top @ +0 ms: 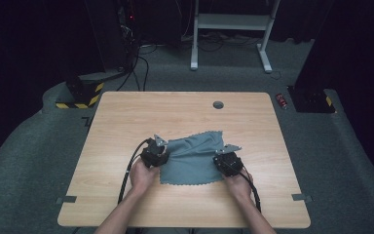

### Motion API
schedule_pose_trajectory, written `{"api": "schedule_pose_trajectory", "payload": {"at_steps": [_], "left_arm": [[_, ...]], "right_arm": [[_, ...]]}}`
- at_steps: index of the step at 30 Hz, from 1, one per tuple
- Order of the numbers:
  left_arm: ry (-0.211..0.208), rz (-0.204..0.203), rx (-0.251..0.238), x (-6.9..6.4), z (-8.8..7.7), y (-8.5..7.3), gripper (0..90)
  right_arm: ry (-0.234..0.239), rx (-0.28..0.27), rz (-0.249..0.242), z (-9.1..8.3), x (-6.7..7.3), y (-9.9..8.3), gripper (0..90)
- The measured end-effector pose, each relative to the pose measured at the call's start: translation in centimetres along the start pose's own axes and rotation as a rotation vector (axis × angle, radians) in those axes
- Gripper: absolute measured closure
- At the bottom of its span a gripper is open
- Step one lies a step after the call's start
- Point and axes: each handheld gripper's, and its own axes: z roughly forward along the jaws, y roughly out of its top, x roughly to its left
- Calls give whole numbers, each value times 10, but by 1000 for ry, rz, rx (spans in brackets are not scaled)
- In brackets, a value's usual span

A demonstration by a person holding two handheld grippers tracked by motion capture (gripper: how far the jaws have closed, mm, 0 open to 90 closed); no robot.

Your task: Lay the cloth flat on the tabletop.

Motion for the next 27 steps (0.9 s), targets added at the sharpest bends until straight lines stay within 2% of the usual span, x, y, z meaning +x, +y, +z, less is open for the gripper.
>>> {"api": "schedule_pose_trajectory", "payload": {"at_steps": [3, 6, 9, 11, 14, 17, 20, 23, 25, 27], "left_arm": [[-40, -12, -46, -8, -14, -9, 591], [-80, 1, -85, -21, -30, -21, 567], [-118, 42, -90, -34, -43, -31, 577], [-123, 69, -85, -39, -46, -34, 593], [-129, 91, -59, -43, -44, -38, 626], [-133, 91, -23, -43, -37, -41, 678], [-162, 87, -34, -42, -37, -43, 758], [-157, 136, -25, -45, -39, -44, 875], [-176, 146, -18, -46, -42, -45, 897], [-213, 129, -16, -46, -45, -50, 900]], "right_arm": [[26, -11, 18, -3, 0, -3, 782], [49, -27, 23, -12, 2, -12, 760], [63, -41, 8, -22, 5, -20, 756], [70, -49, 7, -28, 6, -24, 754], [76, -47, 1, -33, 9, -29, 755], [80, -27, -15, -32, 11, -33, 772], [74, -26, -35, -31, 14, -36, 838], [80, -22, -56, -35, 16, -39, 891], [89, -18, -66, -38, 18, -43, 894], [93, -20, -77, -42, 20, -46, 894]]}}
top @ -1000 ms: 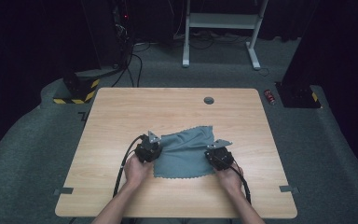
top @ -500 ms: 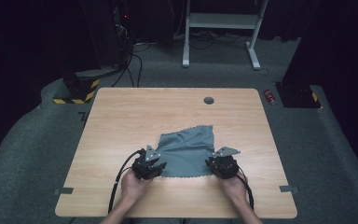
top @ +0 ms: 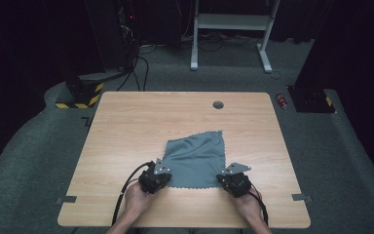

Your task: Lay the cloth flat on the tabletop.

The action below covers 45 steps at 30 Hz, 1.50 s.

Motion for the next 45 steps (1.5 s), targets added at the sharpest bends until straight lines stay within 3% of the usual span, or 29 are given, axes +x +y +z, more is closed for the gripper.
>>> {"api": "schedule_pose_trajectory", "payload": {"at_steps": [4, 6, 10, 15, 21, 25, 27, 30, 32, 36, 40, 45], "left_arm": [[-37, -29, -1, 0, -5, -6, 900], [-40, -37, 6, 2, -6, -5, 846], [15, -58, -12, 10, -4, 5, 709], [89, -90, -48, 26, 2, 25, 609], [151, -172, -66, 53, 12, 45, 534], [166, -209, -55, 68, 22, 57, 504], [174, -236, -73, 74, 27, 58, 499], [169, -257, -28, 81, 37, 61, 485], [156, -259, -18, 83, 41, 61, 485], [139, -243, -11, 82, 46, 63, 525], [90, -238, -1, 81, 48, 62, 706], [28, -230, -44, 78, 43, 65, 870]], "right_arm": [[31, 7, 5, -7, 4, -6, 888], [38, 6, 6, -8, 5, -6, 859], [21, -40, 31, -6, -2, 5, 815], [-24, -76, 86, 11, -15, 19, 745], [-49, -85, 150, 21, -25, 18, 692], [-64, -89, 145, 25, -25, 13, 665], [-76, -84, 122, 25, -23, 13, 643], [-99, -82, 90, 25, -19, 14, 643], [-81, -80, 113, 25, -21, 13, 628], [-86, -82, 93, 25, -20, 13, 625], [-84, -81, 97, 25, -20, 13, 624], [-84, -80, 97, 25, -20, 13, 624]]}}
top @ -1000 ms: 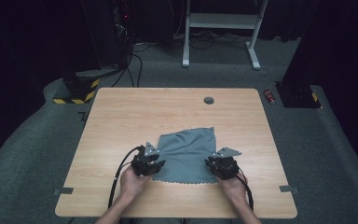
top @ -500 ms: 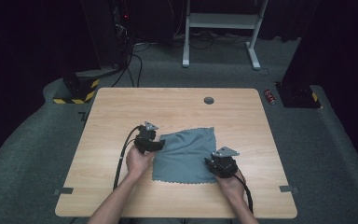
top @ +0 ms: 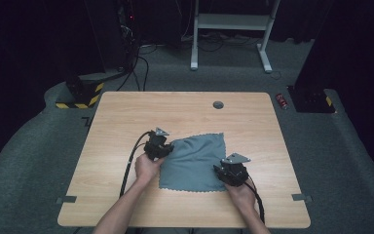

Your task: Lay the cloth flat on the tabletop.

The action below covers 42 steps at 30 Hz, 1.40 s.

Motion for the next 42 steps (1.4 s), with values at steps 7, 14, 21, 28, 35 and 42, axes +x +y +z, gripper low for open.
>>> {"api": "schedule_pose_trajectory", "payload": {"at_steps": [7, 14, 21, 28, 35, 42], "left_arm": [[-64, 97, -40, -26, -14, 4, 887], [-137, 256, 26, -74, -5, -6, 882], [-134, 267, 41, -84, -6, -11, 738], [-88, 201, -28, -66, -25, -3, 688], [-86, 131, -26, -52, -15, 7, 777], [-208, 255, 39, -89, -7, 1, 899]], "right_arm": [[-1, -1, -1, 0, 0, 0, 624], [-2, 0, 6, 0, 1, 0, 623], [-3, -1, 0, 0, 0, 0, 623], [-4, 0, 7, 0, 1, 0, 620], [-4, 0, 7, 0, 1, 0, 619], [-4, 0, 7, 0, 1, 0, 619]]}}
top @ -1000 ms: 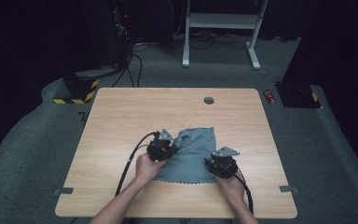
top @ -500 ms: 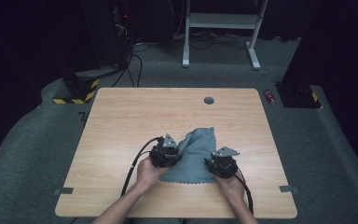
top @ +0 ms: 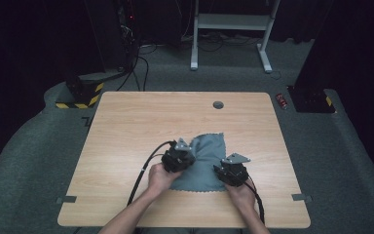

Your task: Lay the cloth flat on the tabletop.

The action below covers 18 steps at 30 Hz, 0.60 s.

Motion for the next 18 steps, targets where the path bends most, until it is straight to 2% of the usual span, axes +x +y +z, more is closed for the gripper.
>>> {"api": "schedule_pose_trajectory", "payload": {"at_steps": [2, 3, 4, 6, 8, 11, 13, 15, 18], "left_arm": [[-17, 72, 72, -15, 10, -7, 899], [-23, 92, 100, -20, 13, -11, 897], [-16, 99, 106, -24, 15, -15, 893], [-7, 82, 95, -24, 13, -19, 830], [20, 60, 62, -21, 6, -19, 776], [64, 21, 9, -15, -5, -15, 700], [80, -6, -9, -9, -9, -11, 667], [90, -30, -23, -5, -7, -6, 646], [95, -55, -10, -1, 3, 2, 616]], "right_arm": [[0, 0, 0, 0, 0, 0, 619], [0, 0, -2, 0, 0, 0, 620], [0, 0, -2, 0, 0, 0, 619], [0, 0, -3, 0, 0, 0, 619], [0, 0, -3, 0, 0, 0, 619], [0, 0, -3, 0, 0, 0, 619], [0, 0, -3, 0, 0, 0, 619], [0, 0, -2, 0, 0, 0, 619], [0, 0, -2, 0, 0, 0, 619]]}}
